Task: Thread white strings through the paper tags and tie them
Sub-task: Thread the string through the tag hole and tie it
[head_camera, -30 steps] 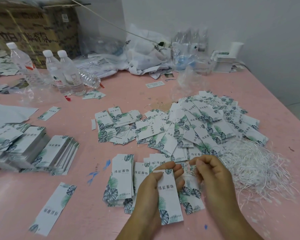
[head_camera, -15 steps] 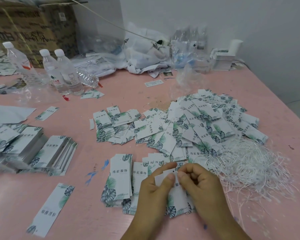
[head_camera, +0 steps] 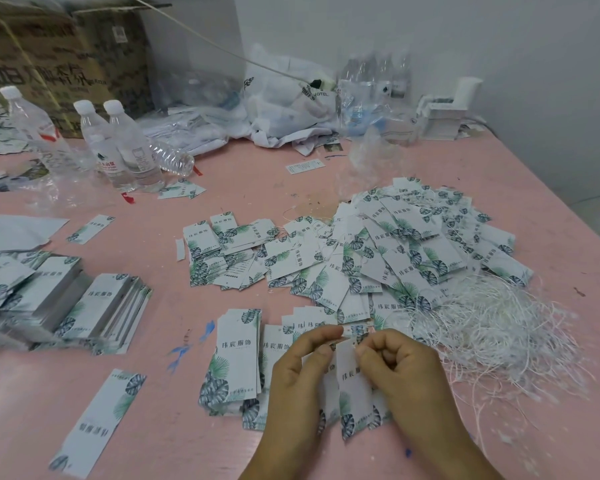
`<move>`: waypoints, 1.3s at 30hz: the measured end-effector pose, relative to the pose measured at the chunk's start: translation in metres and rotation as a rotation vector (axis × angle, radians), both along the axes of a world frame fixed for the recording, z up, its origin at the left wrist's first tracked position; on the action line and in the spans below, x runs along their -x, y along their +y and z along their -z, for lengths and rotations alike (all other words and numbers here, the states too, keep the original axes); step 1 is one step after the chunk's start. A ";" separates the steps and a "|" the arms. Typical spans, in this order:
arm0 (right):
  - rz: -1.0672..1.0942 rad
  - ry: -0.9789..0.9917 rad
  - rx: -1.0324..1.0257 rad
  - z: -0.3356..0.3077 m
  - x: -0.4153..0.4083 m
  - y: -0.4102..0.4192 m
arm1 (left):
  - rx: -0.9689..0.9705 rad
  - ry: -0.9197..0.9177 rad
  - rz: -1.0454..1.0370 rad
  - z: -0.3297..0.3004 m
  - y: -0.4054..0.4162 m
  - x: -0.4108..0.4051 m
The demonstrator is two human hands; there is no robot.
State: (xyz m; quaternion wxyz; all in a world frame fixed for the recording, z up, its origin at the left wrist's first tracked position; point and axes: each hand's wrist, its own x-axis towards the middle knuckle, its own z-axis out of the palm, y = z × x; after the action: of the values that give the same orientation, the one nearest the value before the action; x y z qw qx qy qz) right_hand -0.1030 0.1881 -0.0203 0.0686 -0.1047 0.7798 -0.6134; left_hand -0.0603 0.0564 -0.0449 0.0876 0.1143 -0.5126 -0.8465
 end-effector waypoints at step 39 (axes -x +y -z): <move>0.031 -0.853 1.031 -0.007 0.039 0.031 | -0.311 -0.085 -0.066 -0.008 -0.007 0.004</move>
State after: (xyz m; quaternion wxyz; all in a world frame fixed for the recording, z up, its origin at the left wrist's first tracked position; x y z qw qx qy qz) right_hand -0.1416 0.2194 -0.0131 0.3033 0.1388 0.2929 -0.8961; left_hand -0.0647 0.0496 -0.0372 0.0750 0.1789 -0.3745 -0.9067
